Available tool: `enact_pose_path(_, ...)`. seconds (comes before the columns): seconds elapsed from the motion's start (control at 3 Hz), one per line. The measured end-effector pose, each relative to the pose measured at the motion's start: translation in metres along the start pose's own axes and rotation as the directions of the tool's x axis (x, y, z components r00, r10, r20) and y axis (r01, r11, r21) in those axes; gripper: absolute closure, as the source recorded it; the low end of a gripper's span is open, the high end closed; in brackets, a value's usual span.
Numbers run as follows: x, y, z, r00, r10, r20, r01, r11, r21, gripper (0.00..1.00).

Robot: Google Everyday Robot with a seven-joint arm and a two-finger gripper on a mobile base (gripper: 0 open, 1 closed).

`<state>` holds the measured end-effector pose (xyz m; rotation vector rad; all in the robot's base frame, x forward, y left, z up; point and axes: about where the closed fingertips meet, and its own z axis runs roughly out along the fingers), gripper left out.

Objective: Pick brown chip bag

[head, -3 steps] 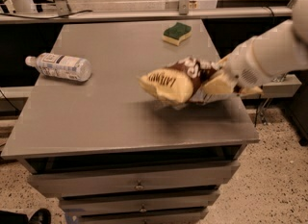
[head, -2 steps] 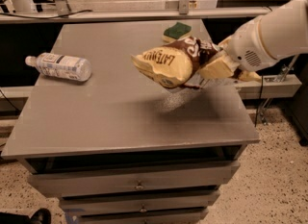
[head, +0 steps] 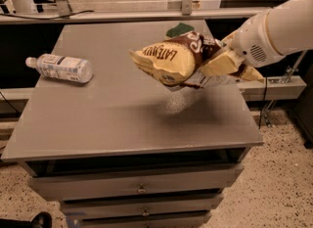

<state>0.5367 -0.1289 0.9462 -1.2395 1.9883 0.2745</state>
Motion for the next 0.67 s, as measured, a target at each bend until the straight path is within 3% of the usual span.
enact_pose_path(0.33,-0.0302,-0.0120,-0.0051,0.998,-0.033,0.055,0.030,0.9984,0.047,1.00)
enact_pose_path(0.67,-0.0313,-0.0126,-0.0054,0.998,-0.034,0.058,0.031,0.9983,0.050,1.00)
